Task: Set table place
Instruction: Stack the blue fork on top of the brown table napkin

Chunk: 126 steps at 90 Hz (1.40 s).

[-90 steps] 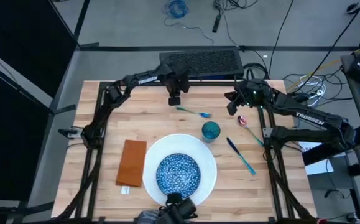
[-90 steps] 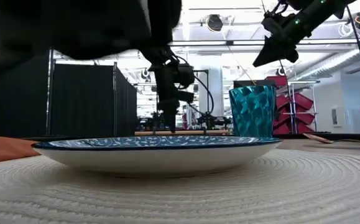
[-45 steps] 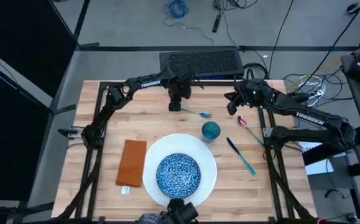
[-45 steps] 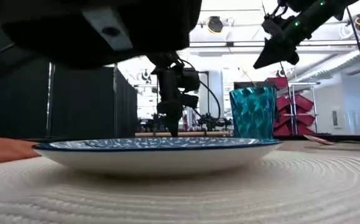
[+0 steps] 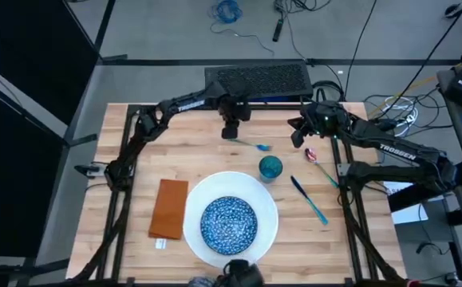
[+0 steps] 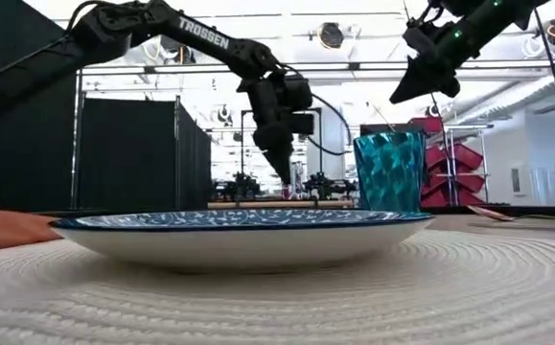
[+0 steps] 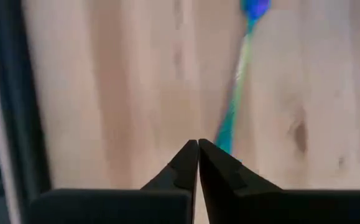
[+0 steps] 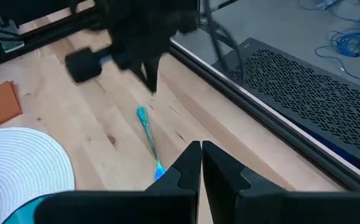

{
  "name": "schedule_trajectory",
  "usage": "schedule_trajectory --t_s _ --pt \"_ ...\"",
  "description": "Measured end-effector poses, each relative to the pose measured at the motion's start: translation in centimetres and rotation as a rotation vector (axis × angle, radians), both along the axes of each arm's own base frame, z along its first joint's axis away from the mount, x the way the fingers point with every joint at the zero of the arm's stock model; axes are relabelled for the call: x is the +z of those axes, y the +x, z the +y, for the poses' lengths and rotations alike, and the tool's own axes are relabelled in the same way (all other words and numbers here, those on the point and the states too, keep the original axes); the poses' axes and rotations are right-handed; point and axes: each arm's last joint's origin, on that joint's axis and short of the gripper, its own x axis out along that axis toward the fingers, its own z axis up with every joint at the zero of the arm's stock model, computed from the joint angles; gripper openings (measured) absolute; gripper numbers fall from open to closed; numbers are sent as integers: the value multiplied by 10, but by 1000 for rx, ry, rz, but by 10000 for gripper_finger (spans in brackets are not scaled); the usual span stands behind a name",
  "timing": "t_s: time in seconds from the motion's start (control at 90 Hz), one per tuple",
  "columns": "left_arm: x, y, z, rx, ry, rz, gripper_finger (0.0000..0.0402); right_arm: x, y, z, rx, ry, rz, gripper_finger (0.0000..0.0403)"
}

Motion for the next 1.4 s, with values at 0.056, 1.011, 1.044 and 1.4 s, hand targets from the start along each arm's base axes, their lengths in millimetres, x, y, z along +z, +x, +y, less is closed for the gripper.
schedule_trajectory --t_s 0.056,1.011,1.044,1.4 --pt "0 5 -7 -16 -2 -15 0 0 0 0 0 0 0 0" --pt "74 -82 24 130 -123 -143 0 -78 33 -17 19 428 346 0" --pt "82 -88 19 131 -102 -178 0 -82 34 -19 37 450 350 0" --pt "103 -158 -33 208 11 -580 0 -121 49 -46 106 599 323 0"
